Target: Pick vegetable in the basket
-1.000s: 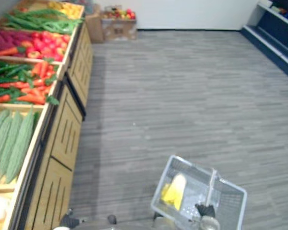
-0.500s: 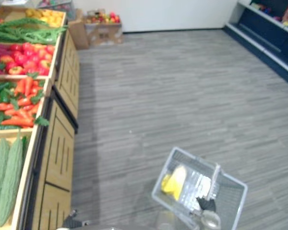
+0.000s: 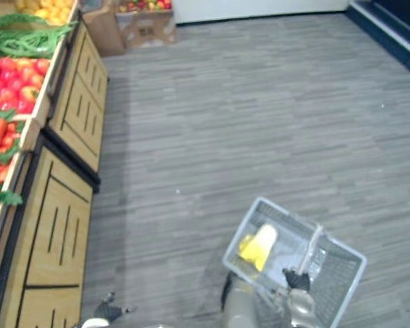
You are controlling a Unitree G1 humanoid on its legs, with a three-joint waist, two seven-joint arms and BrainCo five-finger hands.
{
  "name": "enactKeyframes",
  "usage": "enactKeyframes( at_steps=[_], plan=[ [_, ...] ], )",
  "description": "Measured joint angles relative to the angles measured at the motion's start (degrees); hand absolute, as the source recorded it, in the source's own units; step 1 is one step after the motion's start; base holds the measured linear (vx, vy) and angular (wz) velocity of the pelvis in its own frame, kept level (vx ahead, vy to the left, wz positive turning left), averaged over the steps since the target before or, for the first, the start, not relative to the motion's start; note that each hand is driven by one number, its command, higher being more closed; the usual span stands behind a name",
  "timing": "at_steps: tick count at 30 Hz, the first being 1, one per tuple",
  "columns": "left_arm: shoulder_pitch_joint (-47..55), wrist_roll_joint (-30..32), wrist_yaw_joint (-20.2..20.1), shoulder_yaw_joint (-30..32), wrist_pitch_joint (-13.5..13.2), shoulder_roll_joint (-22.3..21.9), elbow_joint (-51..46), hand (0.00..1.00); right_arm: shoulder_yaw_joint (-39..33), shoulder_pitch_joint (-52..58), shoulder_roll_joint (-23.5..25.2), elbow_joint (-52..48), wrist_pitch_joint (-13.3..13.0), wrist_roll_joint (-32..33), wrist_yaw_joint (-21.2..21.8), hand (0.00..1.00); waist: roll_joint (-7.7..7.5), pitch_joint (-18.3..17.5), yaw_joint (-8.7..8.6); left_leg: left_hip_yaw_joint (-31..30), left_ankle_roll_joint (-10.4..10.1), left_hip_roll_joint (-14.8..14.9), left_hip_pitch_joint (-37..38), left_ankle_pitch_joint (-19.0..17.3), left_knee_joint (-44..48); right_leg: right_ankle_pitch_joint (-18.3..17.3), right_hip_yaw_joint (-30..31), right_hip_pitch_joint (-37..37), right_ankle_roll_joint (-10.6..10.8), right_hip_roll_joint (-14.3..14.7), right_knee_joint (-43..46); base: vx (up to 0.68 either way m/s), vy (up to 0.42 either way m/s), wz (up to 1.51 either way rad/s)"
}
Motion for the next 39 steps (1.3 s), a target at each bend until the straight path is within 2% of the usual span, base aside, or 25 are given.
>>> enactKeyframes(
  at_steps=[1, 3, 5, 7, 9, 11, 12, 13, 14, 16, 19, 21, 23, 25, 26, 27, 29, 30, 31, 33, 34, 35, 36, 38, 39],
  plan=[
    [0.08, 0.00, 0.02, -0.03, -0.02, 0.32, -0.15, 0.00, 0.12, 0.20, 0.02, 0.40, 0.30, 0.16, -0.04, 1.00, -0.48, 0.29, 0.03, -1.28, -0.08, 0.78, -2.32, 3.09, 4.82, -0.46, -0.66, 1.96, -0.35, 0.15, -1.00, 0.33, -0.227, 0.45],
    [-0.12, -0.09, 0.00, 0.00, -0.01, 0.62, -0.68, 0.00, 1.75, 0.43, -0.63, 1.96, 1.37, 0.29, -0.06, 1.00, -0.82, 0.60, 0.93, -1.04, -0.63, 2.40, -11.14, -0.27, 22.66, -0.97, -2.47, 9.47, -0.80, 0.89, -5.38, 0.45, -0.270, 0.21],
    [-0.12, -0.32, 0.14, 0.04, -0.06, 0.66, -1.49, 0.00, 2.06, 1.88, -0.63, 2.11, 1.54, 0.30, -0.06, 1.00, -0.91, 0.63, 1.04, 1.22, 0.70, 2.30, -15.84, -3.45, 26.08, -0.95, -4.69, 15.33, -0.76, 0.87, -9.37, 0.36, -0.146, 0.38],
    [-0.05, -0.97, 0.27, 0.06, -0.15, 0.63, -3.01, 0.00, 1.85, 3.15, -0.23, 2.07, 1.65, 0.33, -0.07, 1.00, -1.05, 0.66, 1.30, 4.43, 1.68, 2.51, -20.40, -5.59, 24.22, -0.95, -7.08, 19.55, -0.38, 0.87, -12.54, 0.28, -0.028, 0.42],
    [-0.53, -1.11, 0.50, 0.13, -0.32, 0.64, -3.73, 0.00, 1.45, 4.29, 0.39, 1.79, 1.67, 0.43, -0.07, 1.00, -1.18, 0.71, 2.23, 11.23, 2.48, 2.27, -23.10, -6.30, 12.75, -0.52, -9.76, 23.24, 0.36, 0.49, -15.13, 0.26, 0.102, 0.25],
    [-0.57, -1.02, 0.93, 0.14, -0.31, 0.51, -3.77, 0.00, 1.26, 4.99, 0.84, 0.99, 1.74, 0.44, -0.14, 1.00, -1.36, 0.61, 2.31, 14.80, 4.96, 0.21, -22.93, -2.95, -0.05, -0.71, -11.21, 24.75, 2.37, -0.02, -16.22, 0.27, 0.189, 0.26],
    [-0.45, -0.97, 1.31, 0.38, -0.29, 0.03, -3.79, 0.00, 1.24, 5.46, 0.87, 0.19, 1.73, 0.41, -0.13, 1.00, -0.96, 0.65, 2.42, 16.12, 5.68, -1.77, -22.12, 4.74, -11.73, -1.50, -11.36, 25.54, 4.59, 0.05, -16.53, 0.30, 0.276, 0.29],
    [-0.28, -0.90, 1.43, 1.15, -0.15, -0.42, -3.68, 0.00, 1.24, 5.65, 1.07, -0.13, 1.77, 0.41, -0.22, 1.00, -0.80, 0.52, 2.44, 16.96, 9.46, -2.85, -21.56, 4.40, -16.23, -2.13, -11.16, 26.12, 5.67, 0.23, -16.52, 0.29, 0.269, 0.52],
    [-0.93, -0.65, 1.35, 2.04, 0.04, 0.68, -3.52, 0.00, 1.54, 5.72, 2.79, -0.51, 1.89, 0.41, -0.42, 1.00, -2.79, 0.31, 2.30, 16.86, 9.31, -5.15, -21.23, 4.96, -17.68, -2.14, -10.74, 26.19, 5.62, -1.17, -16.80, 0.27, 0.223, 0.50],
    [-0.94, -0.67, 2.04, 4.09, 0.11, 1.54, -4.68, 0.00, 4.20, 4.76, 5.16, -1.91, 1.70, 0.32, -0.58, 1.00, -6.79, 0.38, 3.50, 17.36, 9.03, -6.95, -22.45, 1.83, -16.60, -1.05, -8.38, 26.32, 4.84, -1.76, -19.68, 0.24, 0.123, 0.23],
    [0.16, -0.34, 1.96, 4.38, 0.16, 0.83, -4.52, 0.00, 6.93, 3.65, 5.76, -1.92, 1.74, -0.20, 0.08, 1.00, -6.62, -0.15, 5.99, 19.46, 8.41, -5.10, -21.67, -3.97, -11.15, 3.29, -1.95, 26.64, 5.24, -1.93, -20.72, 0.19, 0.119, -0.52],
    [1.23, 0.12, 1.81, 3.95, -0.07, 1.27, -3.15, 0.00, 7.47, 3.70, 5.66, -0.94, 1.65, -0.34, 0.14, 1.00, -7.24, -2.11, 5.46, 19.33, 7.70, -7.15, -20.97, -5.39, -12.30, 4.09, 0.41, 24.93, 4.79, -3.48, -18.41, 0.18, 0.220, -0.32],
    [1.11, 0.35, 1.75, 1.62, 0.04, 2.46, -2.14, 0.00, 7.97, 2.96, 4.79, -0.42, 1.06, -0.49, 0.08, 1.00, -7.12, -2.82, 5.01, 18.30, 7.75, -9.28, -19.17, -5.35, -15.55, 4.80, 3.50, 20.23, 4.80, -5.71, -9.48, 0.18, 0.221, -0.27],
    [1.76, 1.43, 1.80, -0.65, 0.08, 3.34, -2.13, 0.00, 9.61, 1.05, 3.52, -0.35, 0.66, -0.58, 0.18, 1.00, -7.36, -2.54, 4.72, 18.47, 7.80, -10.75, -15.64, -5.38, -18.91, 9.49, 8.32, 12.29, 7.66, -7.96, 5.62, 0.13, 0.175, -0.25],
    [2.27, 1.81, 1.72, -2.58, 0.17, 4.42, -2.17, 0.00, 10.91, 0.37, 3.31, -0.42, 0.51, -0.57, 0.14, 1.00, -7.54, -2.07, 4.06, 18.43, 8.42, -11.31, -12.45, -5.81, -20.83, 15.82, 11.17, 8.93, 8.00, -8.63, 14.28, 0.19, 0.146, 0.04],
    [2.85, 1.80, 1.48, -3.89, 0.25, 5.55, -2.18, 0.00, 11.59, 0.02, 3.43, -0.47, -0.01, -0.59, 0.20, 1.00, -7.62, -1.59, 3.65, 18.18, 8.99, -11.62, -9.58, -6.20, -21.73, 18.81, 12.00, 6.48, 8.76, -8.94, 21.26, 0.20, 0.109, 0.15],
    [3.39, 1.73, 1.19, -4.04, 0.68, 5.81, -2.16, 0.00, 12.35, 0.24, 3.40, -0.48, -0.65, -0.58, 0.41, 1.00, -8.08, -1.48, 3.34, 16.80, 9.58, -11.73, -6.02, -7.45, -21.92, 18.15, 9.63, 4.57, 7.58, -8.62, 25.80, 0.23, 0.027, 0.34],
    [3.45, 1.62, 1.04, -3.76, 0.89, 5.46, -1.99, 0.00, 12.21, 0.32, 3.43, -0.62, -1.04, -0.55, 0.58, 1.00, -8.15, -1.44, 2.78, 15.16, 9.77, -12.10, -4.79, -8.30, -21.86, 15.83, 7.74, 3.06, 5.21, -8.21, 26.14, 0.26, -0.013, 0.54],
    [3.36, 1.61, 1.00, -3.34, 0.91, 5.36, -1.77, 0.00, 11.82, 0.28, 3.44, -0.78, -1.14, -0.55, 0.59, 1.00, -8.16, -1.44, 2.41, 14.17, 9.94, -12.34, -4.62, -8.67, -21.72, 14.38, 7.55, 2.00, 4.33, -7.74, 26.09, 0.28, -0.056, 0.81],
    [3.17, 1.62, 0.88, -1.85, 0.92, 4.75, -1.12, 0.00, 9.01, 0.14, 3.42, -0.77, -1.14, -0.04, 0.75, 1.00, -7.54, -1.34, 1.33, 9.13, 10.03, -12.37, -3.88, -10.25, -20.54, 9.42, 9.66, -0.62, 3.18, -3.81, 20.91, 0.29, -0.119, 0.98],
    [3.17, 1.62, 0.88, -1.71, 0.92, 4.65, -1.12, 0.00, 8.68, 0.15, 3.42, -0.77, -1.14, -0.02, 0.75, 1.00, -7.47, -1.29, 1.25, 8.66, 9.96, -12.34, -3.90, -10.41, -20.38, 9.11, 9.86, -0.65, 3.09, -3.50, 20.27, 0.31, -0.177, 1.12],
    [3.31, 1.60, 0.88, -0.26, 0.92, 3.84, -1.18, 0.00, 7.18, 0.21, 3.39, -0.68, -1.04, 0.07, 0.65, 1.00, -7.18, -1.11, 1.04, 5.96, 9.57, -11.91, -3.50, -11.26, -19.44, 7.89, 11.74, -0.86, 2.08, -1.77, 14.10, 0.35, -0.245, 1.11],
    [3.70, 1.60, 0.83, 1.89, 0.91, 2.53, -1.21, 0.00, 6.06, 0.37, 3.44, -0.80, -0.77, 0.12, 0.73, 1.00, -6.43, -0.92, 1.21, 3.67, 7.95, -10.27, -2.80, -13.38, -17.41, 7.86, 12.76, -0.02, 1.96, -0.14, 4.69, 0.45, -0.355, 1.20],
    [3.95, 1.60, 0.95, 3.95, 0.90, 1.30, -1.37, 0.00, 5.94, 0.47, 3.50, -0.90, -0.57, 0.18, 0.70, 1.00, -5.68, -0.85, 2.06, 1.57, 5.89, -8.12, -2.03, -16.09, -15.19, 8.31, 14.01, 0.71, 2.46, 1.29, -4.93, 0.43, -0.378, 0.68],
    [3.94, 1.63, 0.85, 4.83, 0.90, 0.97, -1.85, 0.00, 6.01, 0.54, 3.61, -0.96, -0.38, 0.17, 0.91, 1.00, -5.78, -0.92, 2.49, -0.50, 3.74, -6.69, -1.88, -18.46, -13.40, 8.86, 15.12, 1.49, 2.83, 1.52, -11.88, 0.48, -0.477, 0.89]
  ],
)
